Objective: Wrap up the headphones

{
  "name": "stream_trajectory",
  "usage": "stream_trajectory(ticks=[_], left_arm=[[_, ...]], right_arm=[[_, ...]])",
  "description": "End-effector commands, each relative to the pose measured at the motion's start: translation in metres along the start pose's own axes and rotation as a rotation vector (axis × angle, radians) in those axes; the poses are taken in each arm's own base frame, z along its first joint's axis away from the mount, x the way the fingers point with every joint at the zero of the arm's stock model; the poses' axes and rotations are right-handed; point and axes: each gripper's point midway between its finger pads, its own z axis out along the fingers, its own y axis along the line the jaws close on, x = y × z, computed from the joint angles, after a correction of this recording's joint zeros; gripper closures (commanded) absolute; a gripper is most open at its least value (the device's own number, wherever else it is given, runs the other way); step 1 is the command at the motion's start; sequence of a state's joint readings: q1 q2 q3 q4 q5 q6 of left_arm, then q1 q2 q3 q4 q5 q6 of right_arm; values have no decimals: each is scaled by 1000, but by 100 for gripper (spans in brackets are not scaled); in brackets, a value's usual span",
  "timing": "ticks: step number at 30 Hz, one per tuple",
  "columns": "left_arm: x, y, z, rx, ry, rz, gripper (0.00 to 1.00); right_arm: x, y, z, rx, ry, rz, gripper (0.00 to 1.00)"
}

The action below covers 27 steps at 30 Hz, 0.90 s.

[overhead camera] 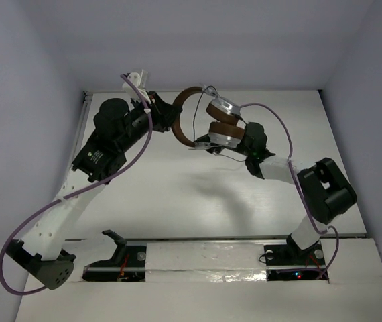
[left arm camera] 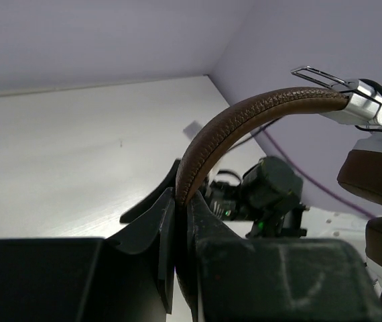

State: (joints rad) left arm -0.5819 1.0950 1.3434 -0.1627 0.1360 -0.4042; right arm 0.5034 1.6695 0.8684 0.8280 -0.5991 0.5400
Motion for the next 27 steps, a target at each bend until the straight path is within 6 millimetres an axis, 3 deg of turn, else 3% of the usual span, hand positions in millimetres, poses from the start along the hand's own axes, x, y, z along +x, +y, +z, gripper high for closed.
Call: stream_trajectory(ticks=[1,7,12,15,27], left_arm=[[-63,-24,-12,40,-162,9,100],[-81,-22,-10,11,-201,8,100],[-98,-13,-12,-29,-243,14,100],[-107,-2,-10,-63,-265,16,100],[-113,26,-7,-103,-259,17,100]], right_arm=[[7,5,7,-53,-21,-13,60],[38,-9,12,-25,16,21,59],[60,-23,1,38,36,54,58],[68,-31,-5,83,26,70,57],[80,-43,-27,193,24,81,51]])
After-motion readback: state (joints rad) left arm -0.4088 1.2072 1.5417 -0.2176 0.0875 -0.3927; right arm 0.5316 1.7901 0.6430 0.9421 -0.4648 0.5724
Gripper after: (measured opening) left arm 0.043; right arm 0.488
